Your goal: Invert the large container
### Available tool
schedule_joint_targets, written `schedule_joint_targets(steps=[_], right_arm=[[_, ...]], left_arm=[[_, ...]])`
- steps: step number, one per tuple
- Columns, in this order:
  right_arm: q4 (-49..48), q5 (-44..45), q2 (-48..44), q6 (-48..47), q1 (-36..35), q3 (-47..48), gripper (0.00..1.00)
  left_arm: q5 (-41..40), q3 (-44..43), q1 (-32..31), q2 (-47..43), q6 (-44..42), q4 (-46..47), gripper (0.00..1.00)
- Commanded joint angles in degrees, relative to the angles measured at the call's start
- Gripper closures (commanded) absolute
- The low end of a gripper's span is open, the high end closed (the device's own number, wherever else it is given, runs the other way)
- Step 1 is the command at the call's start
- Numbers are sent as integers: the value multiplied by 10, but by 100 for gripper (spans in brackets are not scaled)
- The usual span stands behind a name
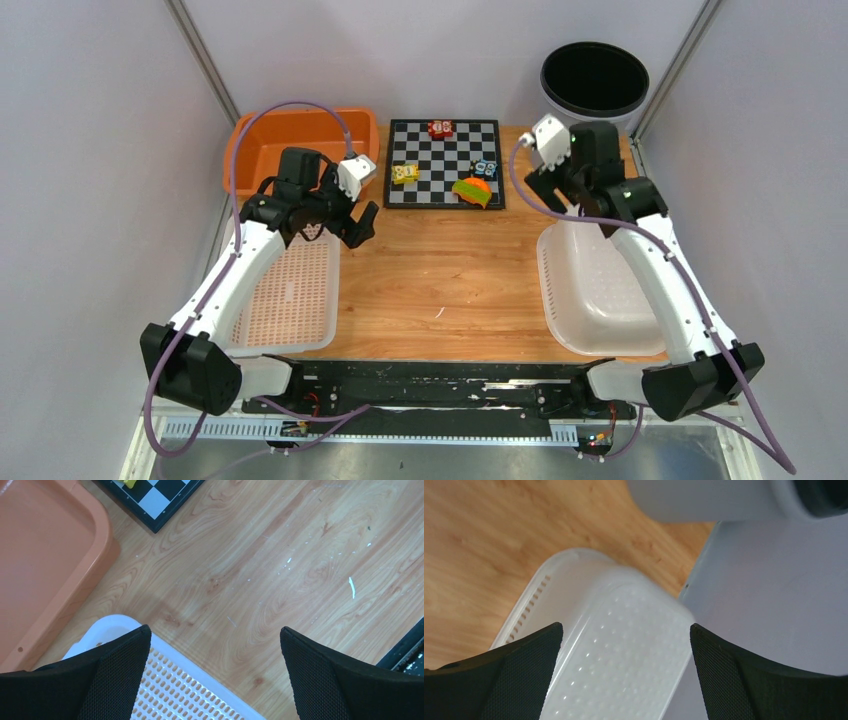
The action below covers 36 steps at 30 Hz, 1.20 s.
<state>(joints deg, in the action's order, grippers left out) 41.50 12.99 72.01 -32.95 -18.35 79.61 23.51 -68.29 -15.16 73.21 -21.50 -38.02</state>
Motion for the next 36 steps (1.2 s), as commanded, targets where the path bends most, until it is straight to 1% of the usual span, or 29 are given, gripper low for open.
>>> schedule_joint_targets(steps=[1, 7, 13, 15, 17, 23, 28, 33, 36], right_arm=[[3, -28, 53, 29, 11, 132, 1], [-12, -59, 171, 81, 44, 299, 1], [-35, -99, 301, 110, 86, 444, 1], [-36, -115, 349, 113, 99, 482, 1], [-35, -150, 383, 118, 114, 508, 1], [-39, -205, 450, 102, 141, 529, 1], [-52, -219, 464, 64, 143, 522, 2], [-52, -214, 478, 34, 148, 529, 8], [-51, -235, 479, 30, 160, 529, 14]], left_arm=[[-17, -15, 6, -15, -20, -14, 0], [-48, -6, 7, -3, -48, -30, 0], [-33, 21, 9, -5, -63, -30, 0], [-27, 28, 9, -7, -65, -26, 0], [-22, 34, 8, -9, -69, -26, 0], [-21, 50, 9, -13, -75, -21, 0], [-21, 53, 9, -10, -76, -17, 0], [-24, 59, 9, -7, -77, -14, 0], [-24, 61, 9, -6, -76, -12, 0]])
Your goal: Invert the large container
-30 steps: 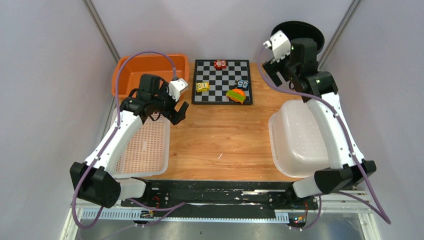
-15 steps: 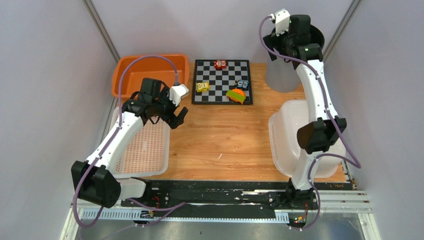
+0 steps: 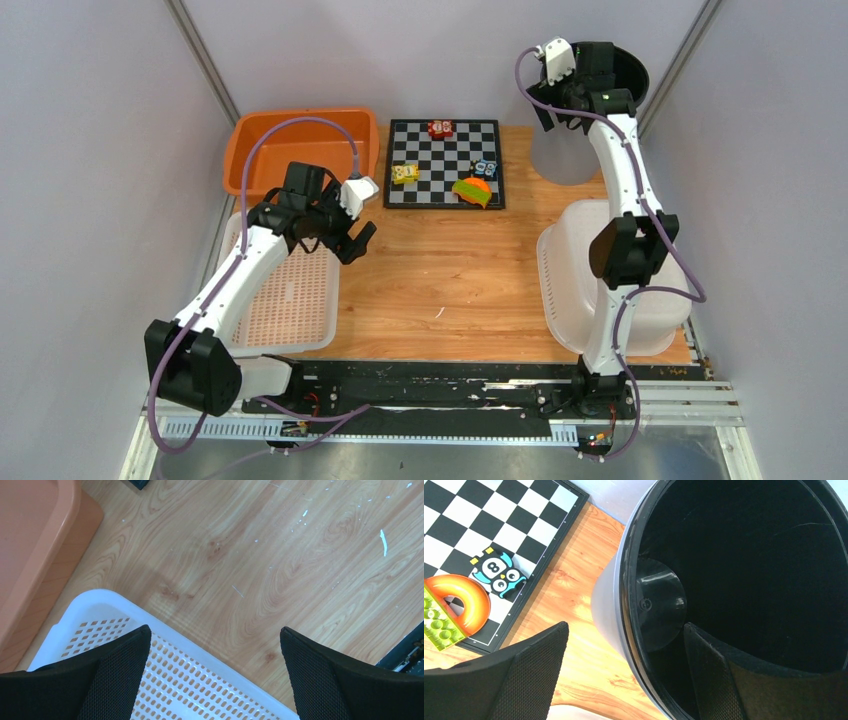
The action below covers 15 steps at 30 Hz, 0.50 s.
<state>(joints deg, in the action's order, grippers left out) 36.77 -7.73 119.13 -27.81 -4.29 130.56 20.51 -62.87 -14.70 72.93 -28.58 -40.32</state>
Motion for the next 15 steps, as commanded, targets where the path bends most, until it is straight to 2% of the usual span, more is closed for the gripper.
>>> schedule_joint_targets(steps=[1, 5, 10, 13, 15], right_arm=[[-1, -41, 7, -19, 24, 20, 17], [13, -100, 7, -8, 36, 25, 36], [35, -154, 13, -4, 38, 36, 52], [41, -168, 14, -11, 39, 39, 52], [45, -165, 19, -17, 39, 44, 48]], left_arm=[[6, 7, 4, -2, -5, 11, 0], [8, 6, 4, 3, -6, 12, 0], [10, 7, 4, 5, -5, 10, 0], [11, 7, 4, 6, -6, 11, 0], [12, 7, 4, 7, -6, 11, 0]])
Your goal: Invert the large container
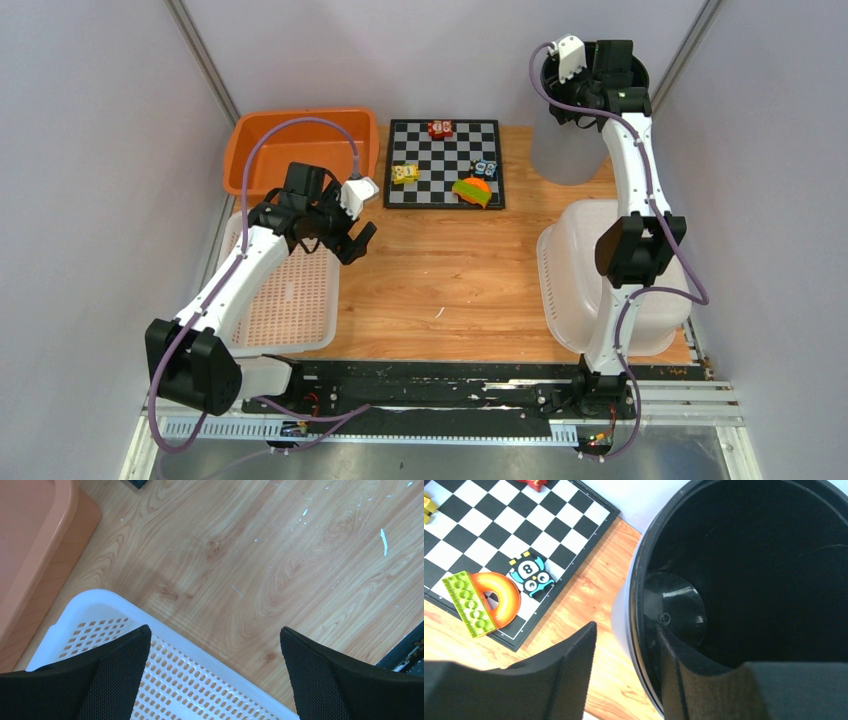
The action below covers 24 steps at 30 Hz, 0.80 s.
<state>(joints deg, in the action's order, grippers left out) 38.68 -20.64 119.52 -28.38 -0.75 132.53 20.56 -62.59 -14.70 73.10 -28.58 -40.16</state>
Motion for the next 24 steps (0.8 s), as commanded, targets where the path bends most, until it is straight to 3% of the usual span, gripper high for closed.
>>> schedule_joint_targets(steps=[1, 5, 11, 14, 20, 24], right_arm=[[29, -33, 18, -17, 3, 27, 45], [41, -15, 36, -40, 3, 45, 37], [56, 8, 58, -73, 3, 58, 42], [64, 9, 62, -84, 3, 56, 53], [64, 3, 48, -90, 3, 48, 93], [53, 1, 26, -99, 3, 41, 97]], left_arm=[[12, 4, 5, 5, -6, 9, 0], [12, 4, 4, 6, -6, 9, 0], [13, 3, 4, 7, -6, 7, 0], [13, 3, 4, 7, -5, 7, 0], [14, 2, 4, 10, -5, 7, 0], [13, 2, 4, 12, -4, 6, 0]])
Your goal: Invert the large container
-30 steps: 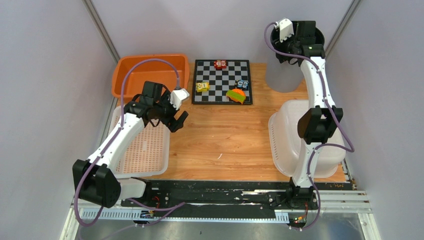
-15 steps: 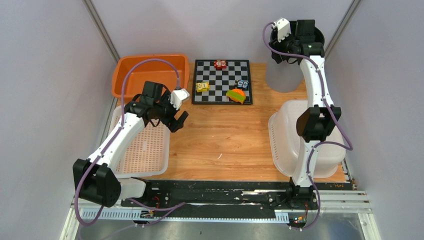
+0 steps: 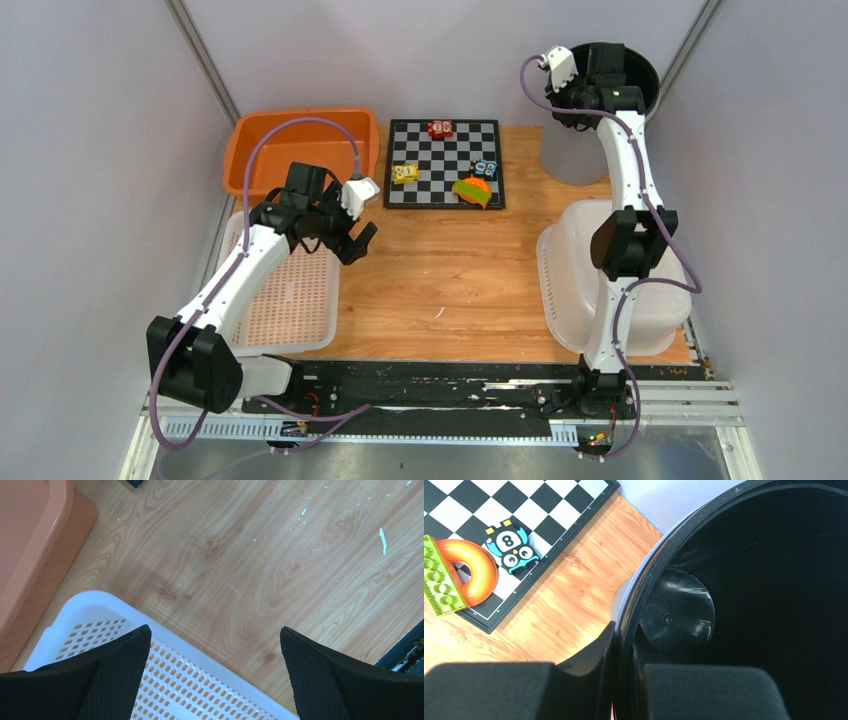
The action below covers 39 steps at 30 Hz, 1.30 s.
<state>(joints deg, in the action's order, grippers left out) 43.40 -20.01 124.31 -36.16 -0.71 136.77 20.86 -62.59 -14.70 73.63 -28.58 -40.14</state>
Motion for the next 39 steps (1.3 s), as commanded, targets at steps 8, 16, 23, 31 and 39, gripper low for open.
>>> schedule_joint_targets(steps=[8, 16, 23, 31, 39], right_arm=[[-52, 25, -91, -31, -9, -45, 98], [-93, 29, -186, -1, -26, -80, 98], [-108, 15, -282, 12, -69, -128, 98], [-104, -3, -391, 18, -194, -222, 98], [-57, 2, -387, 39, -366, -208, 98]], left_arm=[[8, 2, 4, -2, -5, 6, 0], [2, 4, 4, -14, -2, 13, 0], [-42, 4, 5, -32, 10, 34, 0], [-28, -90, 123, -37, 60, 16, 0], [51, -164, 330, -42, 138, -1, 0]])
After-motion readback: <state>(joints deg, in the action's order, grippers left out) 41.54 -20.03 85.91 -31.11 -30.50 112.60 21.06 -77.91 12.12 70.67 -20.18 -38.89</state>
